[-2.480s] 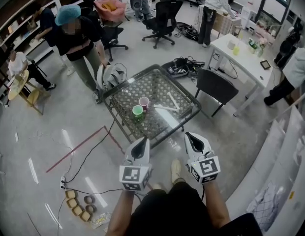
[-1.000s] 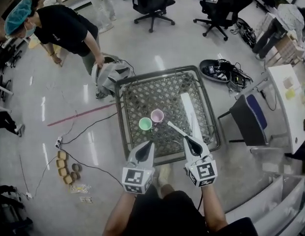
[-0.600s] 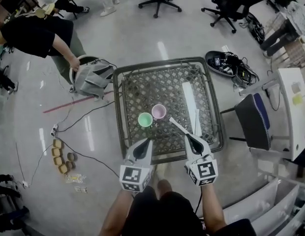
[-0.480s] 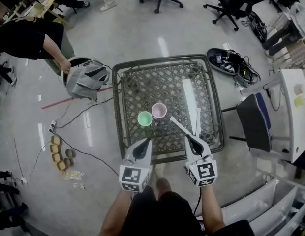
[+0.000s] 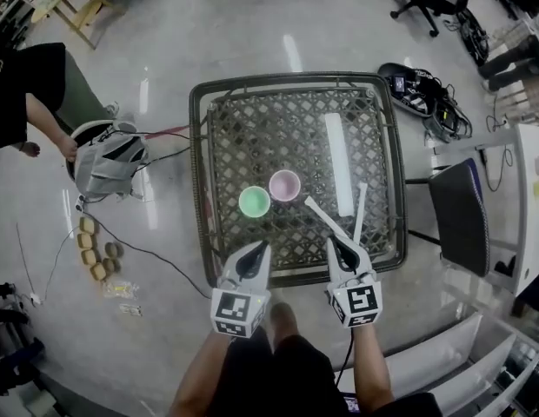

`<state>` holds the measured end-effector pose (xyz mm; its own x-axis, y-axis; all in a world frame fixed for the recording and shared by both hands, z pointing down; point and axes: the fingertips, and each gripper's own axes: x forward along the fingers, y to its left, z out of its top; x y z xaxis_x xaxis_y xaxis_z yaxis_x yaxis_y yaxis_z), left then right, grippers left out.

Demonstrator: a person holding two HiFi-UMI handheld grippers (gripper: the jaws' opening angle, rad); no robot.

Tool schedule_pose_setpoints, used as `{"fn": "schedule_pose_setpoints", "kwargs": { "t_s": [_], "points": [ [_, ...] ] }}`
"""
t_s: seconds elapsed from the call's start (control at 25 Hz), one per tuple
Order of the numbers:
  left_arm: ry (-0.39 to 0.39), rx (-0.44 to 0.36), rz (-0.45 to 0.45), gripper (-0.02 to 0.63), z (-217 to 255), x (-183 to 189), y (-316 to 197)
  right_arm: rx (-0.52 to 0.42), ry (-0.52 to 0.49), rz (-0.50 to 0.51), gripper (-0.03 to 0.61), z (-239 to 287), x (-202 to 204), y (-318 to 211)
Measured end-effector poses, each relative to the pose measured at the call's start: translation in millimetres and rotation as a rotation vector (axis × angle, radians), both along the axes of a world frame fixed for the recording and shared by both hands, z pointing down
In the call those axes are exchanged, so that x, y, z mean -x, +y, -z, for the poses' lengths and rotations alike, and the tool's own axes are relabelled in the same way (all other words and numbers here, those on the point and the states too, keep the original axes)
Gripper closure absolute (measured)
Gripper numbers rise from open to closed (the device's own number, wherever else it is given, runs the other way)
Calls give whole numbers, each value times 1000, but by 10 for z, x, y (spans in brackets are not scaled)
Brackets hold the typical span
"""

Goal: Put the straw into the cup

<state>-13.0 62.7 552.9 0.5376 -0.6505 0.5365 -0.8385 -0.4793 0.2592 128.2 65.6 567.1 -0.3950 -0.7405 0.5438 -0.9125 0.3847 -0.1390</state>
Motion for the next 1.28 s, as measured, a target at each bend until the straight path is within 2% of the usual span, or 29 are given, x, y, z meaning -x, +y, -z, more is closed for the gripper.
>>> {"fn": "schedule_pose_setpoints", "kwargs": {
  "t_s": [0.28,0.64,0.88,1.0,1.28],
  "points": [
    [-1,36,6,607,-268,-22,0,35,7,22,575,-277,-24,-80],
    [-13,67,20,607,-342,-2,-62,78,63,46,574,-494,-61,-271],
    [-17,80,30,607,-333,10,-81,141,113,91,552,-755,-65,-403],
    [-22,85,36,607,-359,34,-80,171,132,118,518,-901,-38,-458],
    [-26,101,40,607,-414,65,-77,254,221,230,466,-1231,91,-481]
  ]
}}
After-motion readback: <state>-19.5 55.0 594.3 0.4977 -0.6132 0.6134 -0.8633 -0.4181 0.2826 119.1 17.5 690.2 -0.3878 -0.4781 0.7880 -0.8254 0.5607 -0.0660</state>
